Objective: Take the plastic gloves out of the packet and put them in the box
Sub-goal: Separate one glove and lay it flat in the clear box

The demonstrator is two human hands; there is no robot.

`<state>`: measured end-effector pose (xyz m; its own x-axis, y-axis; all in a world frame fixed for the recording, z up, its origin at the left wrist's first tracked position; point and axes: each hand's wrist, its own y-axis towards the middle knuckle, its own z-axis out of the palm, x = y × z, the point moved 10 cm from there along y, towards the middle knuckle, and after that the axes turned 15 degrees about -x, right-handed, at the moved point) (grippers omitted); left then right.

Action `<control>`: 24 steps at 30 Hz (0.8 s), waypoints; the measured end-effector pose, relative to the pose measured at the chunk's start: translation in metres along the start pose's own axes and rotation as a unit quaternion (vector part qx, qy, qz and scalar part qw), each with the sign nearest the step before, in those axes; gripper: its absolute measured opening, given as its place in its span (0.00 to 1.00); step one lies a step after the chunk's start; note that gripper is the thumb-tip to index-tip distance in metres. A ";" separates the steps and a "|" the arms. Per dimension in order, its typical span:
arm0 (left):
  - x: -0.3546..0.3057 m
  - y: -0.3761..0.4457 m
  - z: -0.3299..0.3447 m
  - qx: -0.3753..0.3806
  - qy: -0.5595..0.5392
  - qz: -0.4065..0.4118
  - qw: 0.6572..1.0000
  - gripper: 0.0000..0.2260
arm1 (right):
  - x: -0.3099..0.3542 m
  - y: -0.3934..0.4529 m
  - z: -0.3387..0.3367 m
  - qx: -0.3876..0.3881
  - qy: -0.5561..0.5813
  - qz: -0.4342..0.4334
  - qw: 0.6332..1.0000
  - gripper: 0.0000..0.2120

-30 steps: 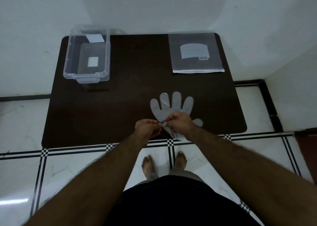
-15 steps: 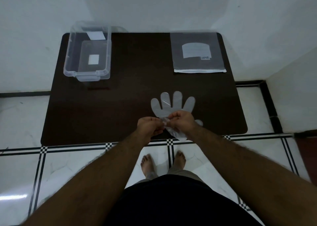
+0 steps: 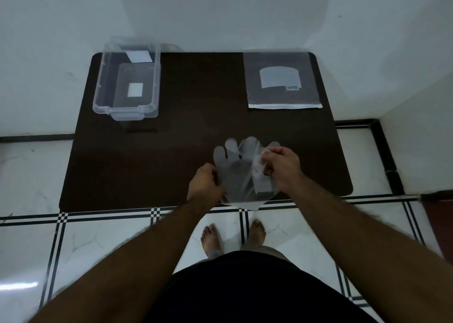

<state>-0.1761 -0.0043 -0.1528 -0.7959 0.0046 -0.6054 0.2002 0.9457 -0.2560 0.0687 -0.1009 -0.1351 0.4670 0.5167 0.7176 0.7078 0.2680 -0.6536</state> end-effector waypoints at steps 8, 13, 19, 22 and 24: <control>-0.094 -0.019 0.031 0.092 0.180 0.417 0.886 0.31 | 0.025 -0.004 -0.008 0.010 0.009 -0.015 1.000 0.12; -0.074 -0.005 0.074 0.194 0.272 0.405 0.851 0.32 | 0.041 -0.003 -0.015 0.010 0.017 -0.038 0.999 0.12; -0.072 0.001 0.079 0.158 0.272 0.380 0.870 0.31 | 0.075 0.002 -0.026 0.015 0.040 -0.058 0.997 0.12; -0.075 0.001 0.081 0.151 0.285 0.373 0.870 0.32 | 0.099 0.002 -0.028 0.019 0.056 -0.077 0.995 0.13; -0.078 0.001 0.081 0.155 0.297 0.369 0.867 0.33 | 0.117 0.001 -0.026 0.023 0.054 -0.095 0.994 0.12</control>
<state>-0.0672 -0.0303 -0.1667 -0.5204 0.8253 -0.2192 0.8512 0.4808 -0.2106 0.1381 -0.0608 -0.0454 0.3832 0.3646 0.8487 0.7644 0.3905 -0.5130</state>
